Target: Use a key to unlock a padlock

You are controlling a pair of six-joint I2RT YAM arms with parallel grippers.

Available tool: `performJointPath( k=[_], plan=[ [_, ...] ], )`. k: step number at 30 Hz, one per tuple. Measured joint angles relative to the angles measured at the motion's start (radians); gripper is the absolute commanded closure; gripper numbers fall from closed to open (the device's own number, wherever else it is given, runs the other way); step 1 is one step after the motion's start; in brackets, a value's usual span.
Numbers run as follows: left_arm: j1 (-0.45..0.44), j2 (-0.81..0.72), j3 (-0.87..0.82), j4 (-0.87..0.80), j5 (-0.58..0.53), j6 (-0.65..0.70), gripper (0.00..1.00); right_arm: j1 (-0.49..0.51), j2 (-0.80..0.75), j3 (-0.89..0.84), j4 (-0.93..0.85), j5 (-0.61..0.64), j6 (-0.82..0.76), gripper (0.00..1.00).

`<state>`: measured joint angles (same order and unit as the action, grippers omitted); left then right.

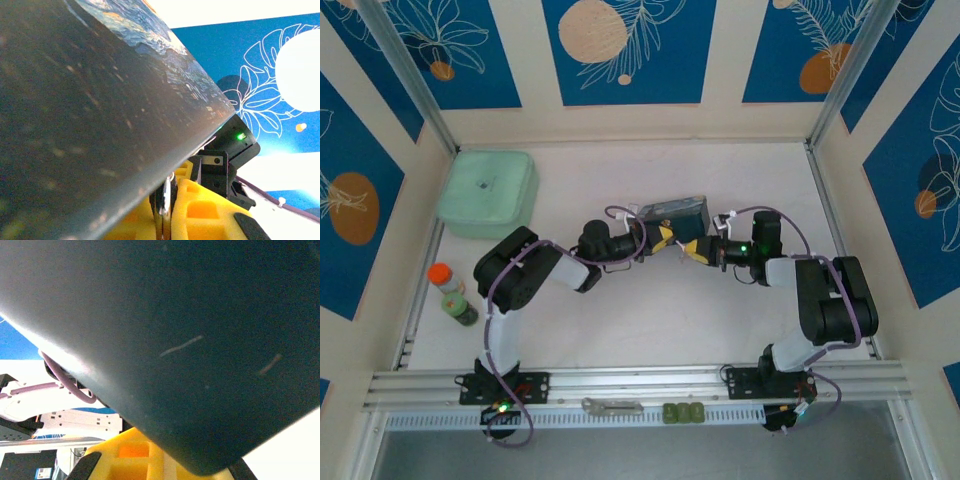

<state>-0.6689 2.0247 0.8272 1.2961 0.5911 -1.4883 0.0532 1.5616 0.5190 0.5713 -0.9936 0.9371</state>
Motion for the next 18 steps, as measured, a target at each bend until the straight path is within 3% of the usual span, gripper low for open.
performJointPath(
  k=[18],
  plan=[
    [-0.005,0.0,0.0,0.003,-0.015,-0.004,1.0,0.032,-0.04,0.0,-0.016,0.045,-0.013,1.0]
  ],
)
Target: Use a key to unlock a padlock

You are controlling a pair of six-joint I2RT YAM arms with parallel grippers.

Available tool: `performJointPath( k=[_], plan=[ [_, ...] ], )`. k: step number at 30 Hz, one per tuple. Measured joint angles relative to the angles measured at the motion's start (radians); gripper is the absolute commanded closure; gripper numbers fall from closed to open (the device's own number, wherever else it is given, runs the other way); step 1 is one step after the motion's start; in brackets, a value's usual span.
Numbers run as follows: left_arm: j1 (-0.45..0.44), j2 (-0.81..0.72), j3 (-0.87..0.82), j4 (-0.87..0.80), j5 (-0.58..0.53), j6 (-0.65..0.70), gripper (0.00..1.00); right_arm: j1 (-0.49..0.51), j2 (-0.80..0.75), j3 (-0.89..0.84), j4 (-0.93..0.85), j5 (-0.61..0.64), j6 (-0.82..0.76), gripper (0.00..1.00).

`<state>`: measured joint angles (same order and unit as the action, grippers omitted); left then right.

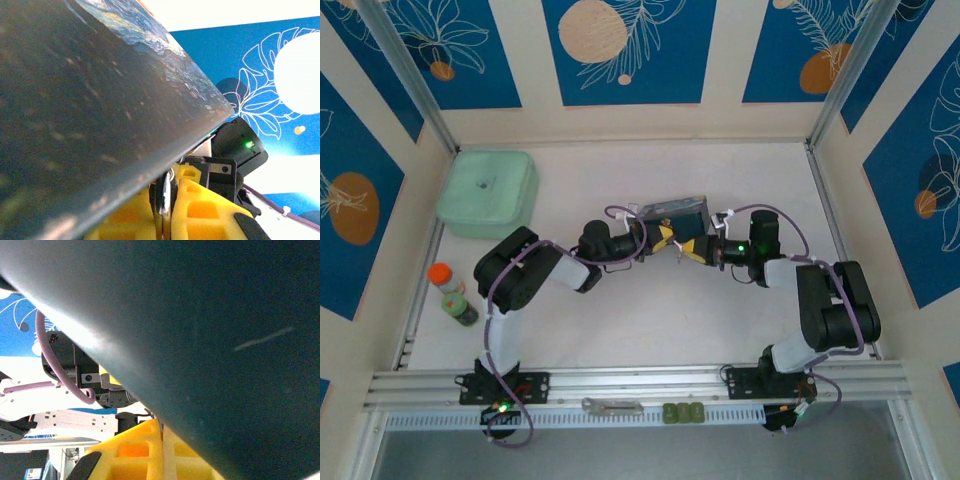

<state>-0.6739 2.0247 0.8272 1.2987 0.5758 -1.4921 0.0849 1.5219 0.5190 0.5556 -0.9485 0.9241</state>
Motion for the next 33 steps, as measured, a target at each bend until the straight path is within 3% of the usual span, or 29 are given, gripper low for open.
performJointPath(
  k=[14,23,33],
  plan=[
    [-0.003,0.0,0.0,-0.001,-0.01,0.0,1.0,0.01,0.021,0.001,0.026,0.011,0.009,1.0],
    [-0.005,0.0,0.0,-0.013,-0.046,0.005,1.0,0.041,0.022,0.018,0.026,0.106,0.12,1.0],
    [-0.013,0.0,0.0,-0.02,-0.085,0.005,1.0,0.094,-0.03,0.064,-0.096,0.278,0.177,1.0]
  ],
)
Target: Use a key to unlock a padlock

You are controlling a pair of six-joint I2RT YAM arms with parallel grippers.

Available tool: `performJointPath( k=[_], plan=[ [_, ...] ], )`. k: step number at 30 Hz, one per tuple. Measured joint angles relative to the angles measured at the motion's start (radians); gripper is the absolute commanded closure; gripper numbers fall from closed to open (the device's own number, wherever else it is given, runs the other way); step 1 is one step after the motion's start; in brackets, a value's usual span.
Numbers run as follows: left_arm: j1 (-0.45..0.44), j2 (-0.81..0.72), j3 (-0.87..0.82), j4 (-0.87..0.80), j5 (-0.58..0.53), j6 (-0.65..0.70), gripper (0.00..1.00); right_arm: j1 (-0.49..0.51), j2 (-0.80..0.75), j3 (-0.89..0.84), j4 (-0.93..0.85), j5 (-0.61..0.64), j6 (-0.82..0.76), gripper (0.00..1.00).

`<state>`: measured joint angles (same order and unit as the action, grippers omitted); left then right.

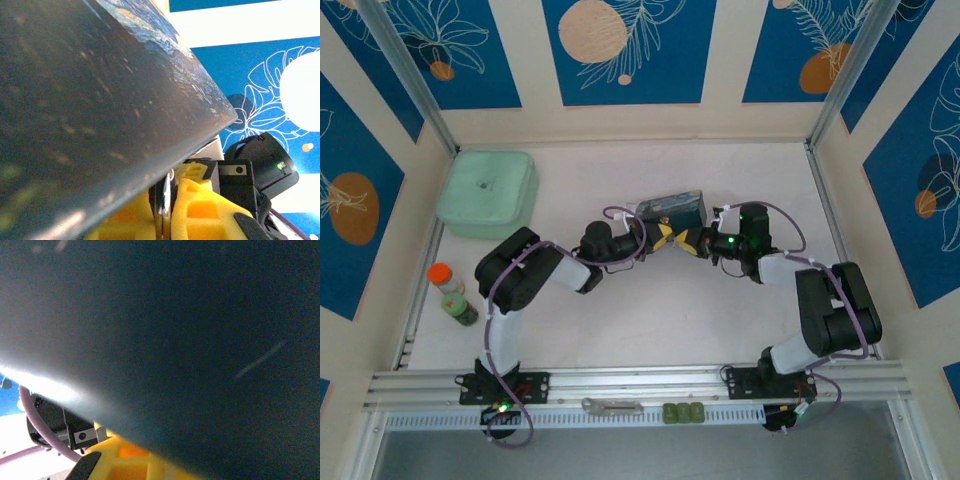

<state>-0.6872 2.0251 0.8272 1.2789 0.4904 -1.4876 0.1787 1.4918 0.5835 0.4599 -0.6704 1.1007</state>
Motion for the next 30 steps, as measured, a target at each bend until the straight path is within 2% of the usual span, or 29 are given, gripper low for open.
performJointPath(
  k=[4,11,18,22,26,30],
  plan=[
    [0.0,0.0,0.0,0.0,-0.017,0.0,1.0,0.023,-0.02,0.009,-0.037,0.068,0.005,1.0],
    [0.0,0.002,0.0,0.0,-0.026,0.002,1.0,0.023,-0.014,0.013,-0.037,0.08,0.072,1.0],
    [0.003,0.007,0.0,-0.003,-0.03,0.039,1.0,-0.004,0.055,0.005,0.057,0.0,0.343,1.0],
    [0.004,0.007,-0.001,-0.014,-0.004,0.083,1.0,-0.013,0.09,-0.058,0.21,-0.038,0.554,1.0],
    [0.004,0.007,-0.002,-0.031,0.037,0.131,1.0,-0.003,0.106,-0.142,0.383,-0.023,0.766,1.0],
    [0.011,0.007,-0.002,-0.03,0.043,0.174,1.0,0.025,0.14,-0.181,0.538,0.041,0.888,1.0]
  ],
)
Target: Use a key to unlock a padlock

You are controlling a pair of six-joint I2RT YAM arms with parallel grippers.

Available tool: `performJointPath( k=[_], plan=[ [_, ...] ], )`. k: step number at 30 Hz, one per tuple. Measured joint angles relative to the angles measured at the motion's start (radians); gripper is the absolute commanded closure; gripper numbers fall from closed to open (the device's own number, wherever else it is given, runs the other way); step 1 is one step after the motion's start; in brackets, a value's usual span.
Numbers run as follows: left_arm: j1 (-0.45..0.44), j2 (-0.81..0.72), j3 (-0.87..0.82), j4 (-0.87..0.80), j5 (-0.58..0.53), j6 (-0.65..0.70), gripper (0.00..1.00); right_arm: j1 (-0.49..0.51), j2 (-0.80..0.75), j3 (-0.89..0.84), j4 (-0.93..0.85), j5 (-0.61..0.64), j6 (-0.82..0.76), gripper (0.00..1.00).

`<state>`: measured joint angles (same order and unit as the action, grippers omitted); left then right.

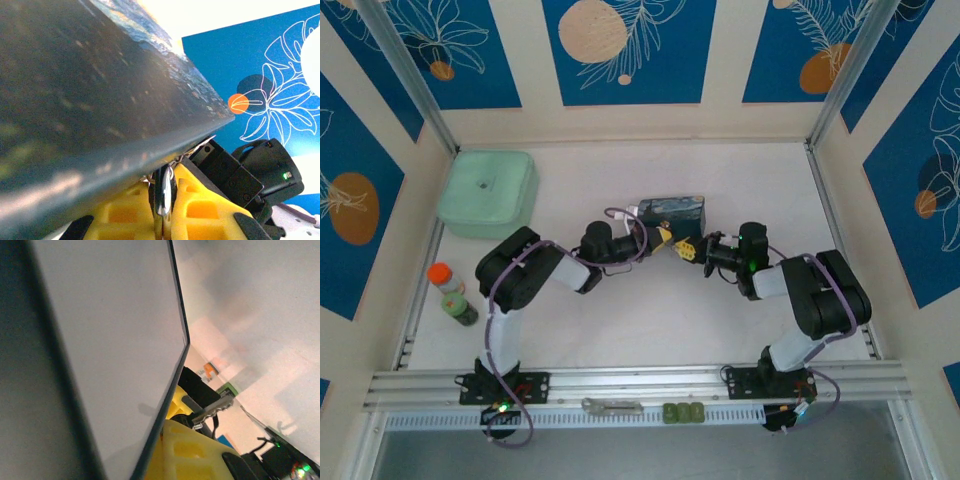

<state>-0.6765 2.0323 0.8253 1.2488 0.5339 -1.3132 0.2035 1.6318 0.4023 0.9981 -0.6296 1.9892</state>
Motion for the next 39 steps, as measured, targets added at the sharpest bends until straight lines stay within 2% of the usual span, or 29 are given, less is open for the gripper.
performJointPath(
  k=[6,10,18,29,32,39],
  plan=[
    [0.023,0.001,0.0,-0.017,-0.018,0.077,1.0,0.081,0.135,-0.037,0.289,0.183,0.068,1.0],
    [0.035,0.006,0.0,-0.027,-0.045,0.119,1.0,0.129,0.207,-0.029,0.389,0.293,0.084,1.0],
    [0.047,0.006,-0.001,-0.023,-0.076,0.17,1.0,0.171,0.249,-0.006,0.431,0.42,0.092,1.0],
    [0.058,0.006,-0.016,-0.005,-0.091,0.216,1.0,0.173,0.286,0.03,0.439,0.432,0.092,1.0],
    [0.058,0.006,-0.016,0.0,-0.091,0.215,1.0,0.168,0.287,0.03,0.443,0.418,0.095,0.88],
    [0.036,0.005,-0.016,0.015,-0.024,0.2,1.0,0.161,0.293,0.008,0.449,0.396,0.106,0.69]
  ],
)
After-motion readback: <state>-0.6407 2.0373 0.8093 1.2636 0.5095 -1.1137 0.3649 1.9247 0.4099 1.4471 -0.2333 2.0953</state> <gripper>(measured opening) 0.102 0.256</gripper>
